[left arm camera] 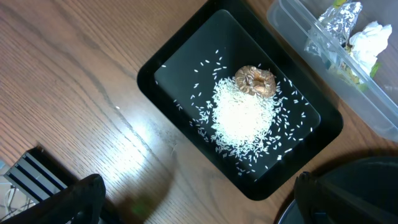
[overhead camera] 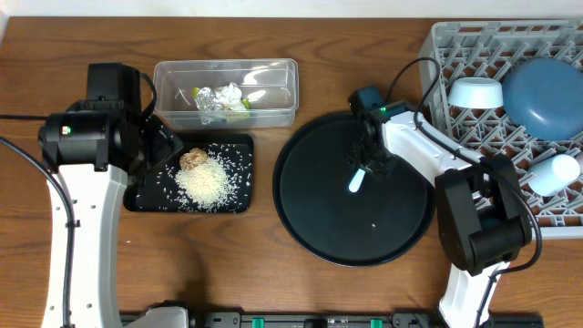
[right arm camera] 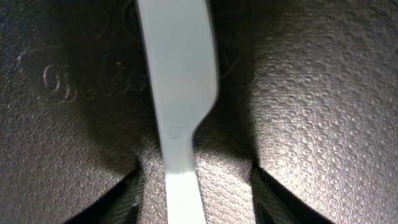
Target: Sort waste into correct bins and load items into the dishwasher rack
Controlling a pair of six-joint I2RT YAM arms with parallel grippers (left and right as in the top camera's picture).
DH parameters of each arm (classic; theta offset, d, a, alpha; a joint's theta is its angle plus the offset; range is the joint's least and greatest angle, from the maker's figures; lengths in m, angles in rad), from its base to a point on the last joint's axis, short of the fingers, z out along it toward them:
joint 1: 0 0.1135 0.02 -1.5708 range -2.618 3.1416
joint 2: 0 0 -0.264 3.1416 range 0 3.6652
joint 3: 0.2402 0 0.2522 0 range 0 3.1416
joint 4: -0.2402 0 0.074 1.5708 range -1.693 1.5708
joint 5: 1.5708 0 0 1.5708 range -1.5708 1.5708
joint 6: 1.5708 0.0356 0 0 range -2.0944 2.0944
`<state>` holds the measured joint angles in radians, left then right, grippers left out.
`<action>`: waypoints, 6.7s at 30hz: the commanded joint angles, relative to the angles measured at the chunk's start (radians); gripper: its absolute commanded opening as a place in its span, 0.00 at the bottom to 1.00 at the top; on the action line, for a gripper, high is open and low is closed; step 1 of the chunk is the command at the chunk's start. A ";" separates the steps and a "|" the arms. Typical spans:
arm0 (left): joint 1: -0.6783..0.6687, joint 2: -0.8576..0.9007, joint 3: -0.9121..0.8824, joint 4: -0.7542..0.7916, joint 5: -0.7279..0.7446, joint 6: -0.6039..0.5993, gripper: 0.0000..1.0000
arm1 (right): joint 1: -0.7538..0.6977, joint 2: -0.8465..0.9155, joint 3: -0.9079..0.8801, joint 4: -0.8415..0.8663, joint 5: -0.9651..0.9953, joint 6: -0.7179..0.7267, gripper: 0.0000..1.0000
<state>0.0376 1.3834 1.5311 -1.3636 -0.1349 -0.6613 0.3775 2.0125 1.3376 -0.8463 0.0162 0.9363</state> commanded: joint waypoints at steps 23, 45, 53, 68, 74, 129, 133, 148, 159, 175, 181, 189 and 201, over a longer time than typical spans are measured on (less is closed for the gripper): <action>0.003 0.003 0.004 -0.004 -0.016 -0.006 0.98 | -0.039 -0.078 0.094 -0.133 -0.009 -0.172 0.01; 0.003 0.003 0.004 0.003 -0.016 -0.006 0.98 | -0.402 -0.303 0.362 -0.277 -0.018 -0.757 0.01; 0.003 0.003 0.004 0.003 -0.016 -0.006 0.98 | -0.506 -0.238 0.361 -0.247 -0.009 -0.935 0.01; 0.003 0.003 0.004 0.019 -0.016 -0.007 0.98 | -0.542 -0.102 0.362 -0.212 -0.005 -0.954 0.05; 0.003 0.003 0.004 0.021 -0.016 -0.006 0.98 | -0.520 -0.102 0.362 -0.221 -0.006 -0.953 0.20; 0.003 0.003 0.004 0.021 -0.016 -0.006 0.98 | 0.132 -0.576 0.265 -0.773 -0.103 -0.473 0.99; 0.003 0.003 0.004 0.021 -0.016 -0.006 0.98 | 0.132 -0.576 0.265 -0.803 -0.102 -0.486 0.99; 0.003 0.003 0.004 0.021 -0.016 -0.006 0.98 | 0.132 -0.689 0.069 -0.335 -0.155 -0.812 0.99; 0.003 0.003 0.004 0.021 -0.016 -0.006 0.98 | 0.029 -1.022 -0.401 0.195 -0.292 -0.877 0.99; 0.003 0.003 0.004 0.021 -0.016 -0.006 0.98 | -0.187 -1.608 -1.036 0.838 -0.450 -1.021 0.99; 0.003 0.003 0.004 0.021 -0.016 -0.006 0.98 | -0.254 -1.841 -1.192 0.920 -0.528 -1.019 0.99; 0.003 0.003 0.004 0.021 -0.016 -0.006 0.98 | -0.297 -2.000 -1.268 0.925 -0.519 -1.020 0.99; 0.003 0.003 0.004 0.021 -0.016 -0.006 0.98 | -0.299 -2.008 -1.301 0.895 -0.373 -1.020 0.99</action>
<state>0.0376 1.3842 1.5307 -1.3384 -0.1352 -0.6613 0.0948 0.0143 0.0624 0.0578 -0.3988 -0.0704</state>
